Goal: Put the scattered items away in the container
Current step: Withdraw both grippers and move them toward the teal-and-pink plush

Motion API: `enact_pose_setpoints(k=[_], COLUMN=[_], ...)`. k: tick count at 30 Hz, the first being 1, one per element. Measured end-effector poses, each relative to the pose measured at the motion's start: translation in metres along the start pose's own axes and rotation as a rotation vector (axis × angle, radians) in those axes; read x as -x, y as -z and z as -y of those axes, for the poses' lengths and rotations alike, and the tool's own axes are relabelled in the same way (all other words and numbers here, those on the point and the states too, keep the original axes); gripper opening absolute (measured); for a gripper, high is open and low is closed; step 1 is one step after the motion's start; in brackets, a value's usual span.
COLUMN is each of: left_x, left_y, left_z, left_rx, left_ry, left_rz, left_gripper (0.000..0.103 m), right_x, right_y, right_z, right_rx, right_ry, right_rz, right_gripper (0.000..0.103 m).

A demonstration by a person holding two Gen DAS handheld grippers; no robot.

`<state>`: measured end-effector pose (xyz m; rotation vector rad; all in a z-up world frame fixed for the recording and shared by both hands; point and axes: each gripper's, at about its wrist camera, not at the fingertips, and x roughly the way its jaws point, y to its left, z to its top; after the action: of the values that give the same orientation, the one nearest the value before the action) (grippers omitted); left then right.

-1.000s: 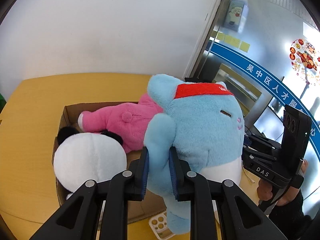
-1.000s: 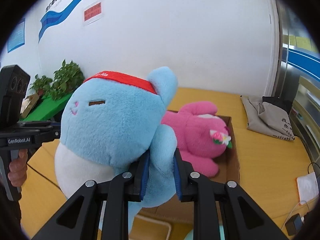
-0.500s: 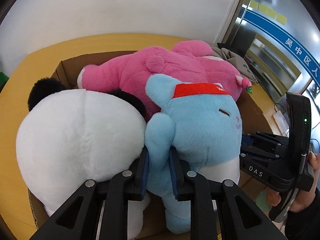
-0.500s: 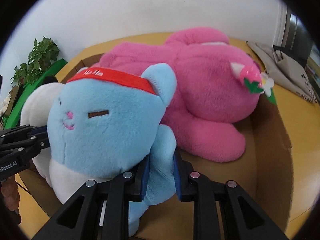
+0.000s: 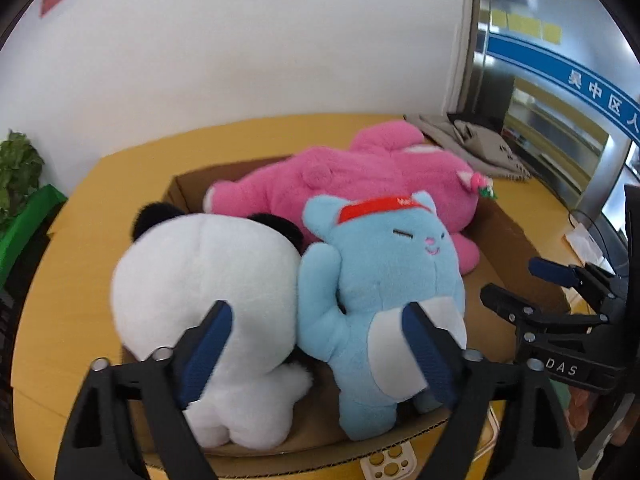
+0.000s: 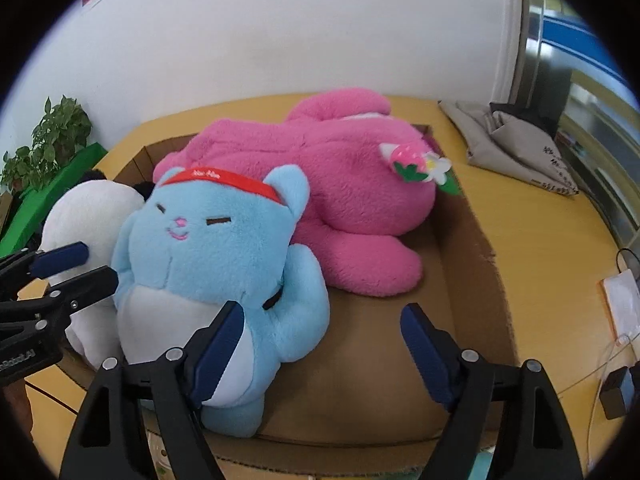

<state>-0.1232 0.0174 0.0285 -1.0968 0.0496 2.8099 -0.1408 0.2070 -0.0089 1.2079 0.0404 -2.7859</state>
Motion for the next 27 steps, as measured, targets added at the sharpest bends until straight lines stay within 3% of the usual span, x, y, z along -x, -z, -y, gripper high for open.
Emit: enact_pose_setpoints(k=[2, 6, 13, 27], left_x=[0.028, 0.064, 0.086, 0.079], left_y=[0.001, 0.007, 0.019, 0.035], left_z=[-0.004, -0.017, -0.018, -0.018], left_rx=[0.018, 0.075, 0.084, 0.109], left_ry=[0.005, 0.026, 0.047, 0.076], left_rz=[0.067, 0.119, 0.116, 0.052], left_gripper=[0.103, 0.103, 0.103, 0.103], right_x=[0.019, 0.049, 0.075, 0.081], right_y=[0.004, 0.007, 0.006, 0.016], right_z=[-0.004, -0.012, -0.030, -0.029], right_rx=[0.016, 0.032, 0.061, 0.059], right_ry=[-0.004, -0.001, 0.014, 0.015], right_rz=[0.026, 0.063, 0.103, 0.087], right_gripper=[0.081, 0.081, 0.081, 0.081])
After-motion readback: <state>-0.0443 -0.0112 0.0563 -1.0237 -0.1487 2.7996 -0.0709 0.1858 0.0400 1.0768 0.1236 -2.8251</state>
